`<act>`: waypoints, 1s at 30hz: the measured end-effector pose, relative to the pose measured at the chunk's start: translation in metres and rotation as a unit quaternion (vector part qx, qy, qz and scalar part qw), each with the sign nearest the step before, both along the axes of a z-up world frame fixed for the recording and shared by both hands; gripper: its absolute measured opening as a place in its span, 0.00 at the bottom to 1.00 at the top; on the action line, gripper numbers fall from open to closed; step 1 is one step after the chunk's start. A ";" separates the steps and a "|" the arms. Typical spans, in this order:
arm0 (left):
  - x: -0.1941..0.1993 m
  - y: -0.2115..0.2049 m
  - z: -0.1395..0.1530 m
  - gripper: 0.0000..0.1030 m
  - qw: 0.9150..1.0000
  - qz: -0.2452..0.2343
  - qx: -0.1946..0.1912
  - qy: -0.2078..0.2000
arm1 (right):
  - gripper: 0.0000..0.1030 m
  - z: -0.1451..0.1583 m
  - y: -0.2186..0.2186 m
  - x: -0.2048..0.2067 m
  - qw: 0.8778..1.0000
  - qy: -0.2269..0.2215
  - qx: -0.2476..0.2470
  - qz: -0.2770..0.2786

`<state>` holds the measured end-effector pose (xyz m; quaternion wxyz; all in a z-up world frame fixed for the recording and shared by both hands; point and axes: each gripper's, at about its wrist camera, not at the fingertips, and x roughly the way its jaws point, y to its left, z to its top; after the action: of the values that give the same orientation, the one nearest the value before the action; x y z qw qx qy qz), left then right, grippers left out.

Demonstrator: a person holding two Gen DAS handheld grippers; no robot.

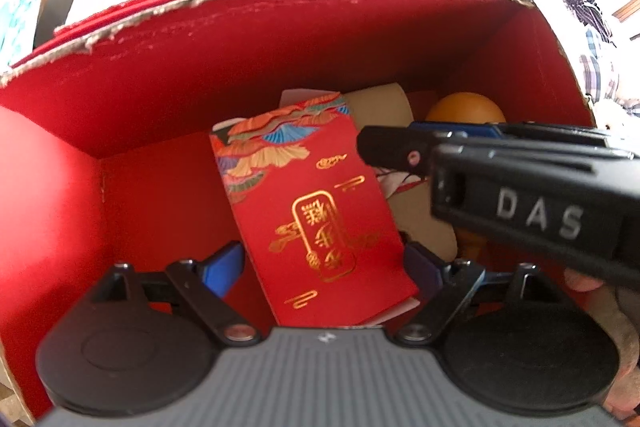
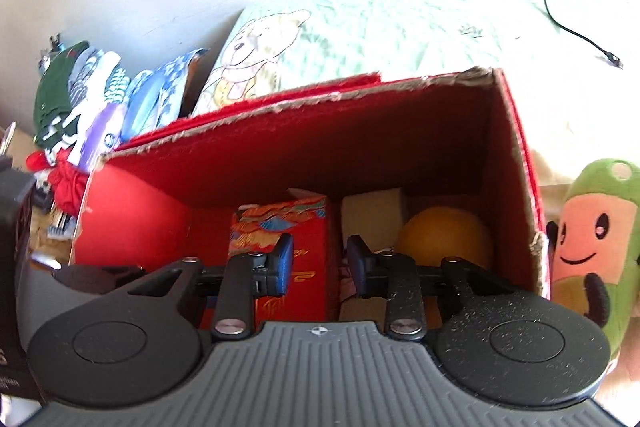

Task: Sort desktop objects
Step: 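Open the right gripper to release the envelope beside the gourd, then raise both grippers out of the red box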

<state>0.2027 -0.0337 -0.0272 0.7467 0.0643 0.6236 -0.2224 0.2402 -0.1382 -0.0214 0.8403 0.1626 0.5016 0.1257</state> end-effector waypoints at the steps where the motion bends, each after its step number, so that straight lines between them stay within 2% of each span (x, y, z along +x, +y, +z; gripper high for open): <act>1: -0.001 0.000 0.000 0.83 1.000 0.002 -0.002 0.002 | 0.32 0.002 -0.002 0.001 1.000 -0.001 -0.002 -0.008; 5: 0.001 0.003 -0.001 0.83 1.000 0.006 -0.009 0.005 | 0.28 0.007 -0.006 0.010 1.000 -0.002 -0.010 -0.021; 10: -0.011 0.012 -0.004 0.84 1.000 0.007 -0.014 0.001 | 0.28 0.000 0.010 0.015 0.996 0.008 -0.086 0.013; 12: 0.000 0.021 -0.008 0.84 1.000 0.007 -0.017 0.001 | 0.27 -0.001 0.010 0.017 0.996 0.013 -0.092 0.008; 14: 0.008 0.035 -0.017 0.84 1.000 0.007 -0.021 -0.001 | 0.14 -0.002 0.010 0.020 0.994 0.020 -0.108 -0.003; 15: 0.007 0.036 -0.017 0.84 1.000 0.007 -0.022 -0.001 | 0.12 -0.003 0.013 0.020 0.992 0.024 -0.120 -0.005; 16: 0.009 0.035 -0.016 0.84 1.000 0.007 -0.023 -0.002 | 0.12 -0.004 0.014 0.020 0.992 0.029 -0.125 -0.004; 19: 0.019 0.035 -0.019 0.84 1.000 0.007 -0.025 -0.006 | 0.21 -0.007 0.013 0.020 0.992 0.064 -0.107 -0.016; 21: 0.021 0.028 -0.020 0.84 1.000 0.007 -0.025 -0.008 | 0.15 -0.006 0.013 0.017 0.991 0.065 -0.112 -0.019; 23: 0.022 0.023 -0.019 0.84 1.000 0.006 -0.026 -0.011 | 0.02 -0.007 0.016 0.018 0.989 0.061 -0.132 -0.026; 28: 0.027 0.015 -0.020 0.85 0.999 0.008 -0.028 -0.014 | 0.00 -0.015 0.031 0.025 0.982 0.066 -0.174 -0.015; 30: 0.025 0.017 -0.017 0.85 0.999 0.009 -0.028 -0.016 | 0.00 -0.015 0.031 0.024 0.982 0.070 -0.176 -0.012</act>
<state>0.2278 -0.0165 -0.0445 0.7600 0.0415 0.6056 -0.2323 0.2640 -0.1070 -0.0365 0.8203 0.0265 0.5712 0.0135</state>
